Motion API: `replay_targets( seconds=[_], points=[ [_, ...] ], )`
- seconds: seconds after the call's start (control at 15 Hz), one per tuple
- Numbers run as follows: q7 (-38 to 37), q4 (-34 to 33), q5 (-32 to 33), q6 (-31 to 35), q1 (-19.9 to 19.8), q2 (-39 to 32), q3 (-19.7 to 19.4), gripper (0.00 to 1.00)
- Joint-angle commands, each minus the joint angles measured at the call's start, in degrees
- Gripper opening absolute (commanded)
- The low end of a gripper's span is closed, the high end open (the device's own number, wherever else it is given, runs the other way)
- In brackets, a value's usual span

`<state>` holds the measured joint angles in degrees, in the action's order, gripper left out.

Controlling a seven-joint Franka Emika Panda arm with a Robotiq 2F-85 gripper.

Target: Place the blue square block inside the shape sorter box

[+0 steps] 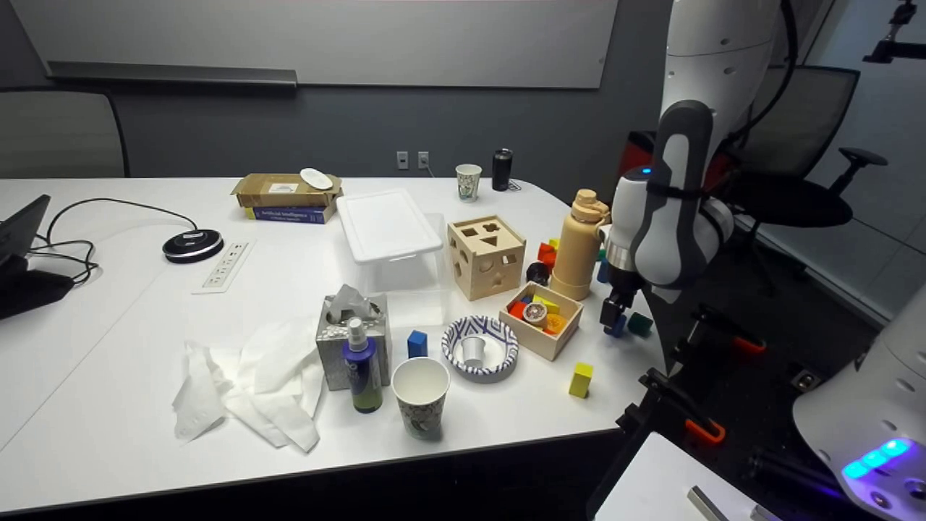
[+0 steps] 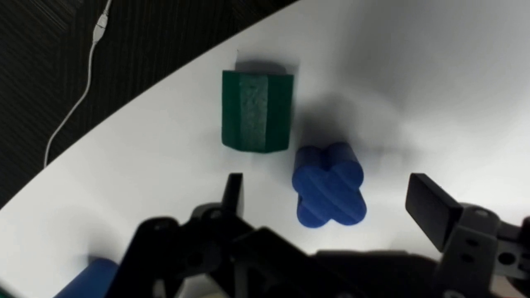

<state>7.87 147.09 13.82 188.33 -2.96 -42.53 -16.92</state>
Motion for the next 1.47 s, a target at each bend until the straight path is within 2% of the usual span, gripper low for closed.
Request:
replay_targets(
  seconds=[0.0, 0.4, 0.53, 0.73, 1.0, 1.2, 1.4],
  points=[
    [1.7, -0.8, -1.9, -1.0, -1.1, -0.4, 0.8, 0.74],
    [1.6, -1.5, -2.3, 0.1, -1.7, -0.7, 1.3, 0.27],
    [1.3, -1.2, -2.7, -0.5, -2.5, -0.2, 1.7, 0.17],
    [1.1, -0.4, -3.6, -0.3, -1.7, 0.6, 1.2, 0.17],
    [-0.3, 2.4, -5.5, -3.5, 1.0, 5.9, 0.6, 0.17],
    [-0.7, 5.1, -6.9, -7.0, 5.1, 11.5, -1.2, 0.17],
    [-2.1, 7.0, -7.8, -12.1, 11.9, 18.2, -5.6, 0.17]
  ],
)
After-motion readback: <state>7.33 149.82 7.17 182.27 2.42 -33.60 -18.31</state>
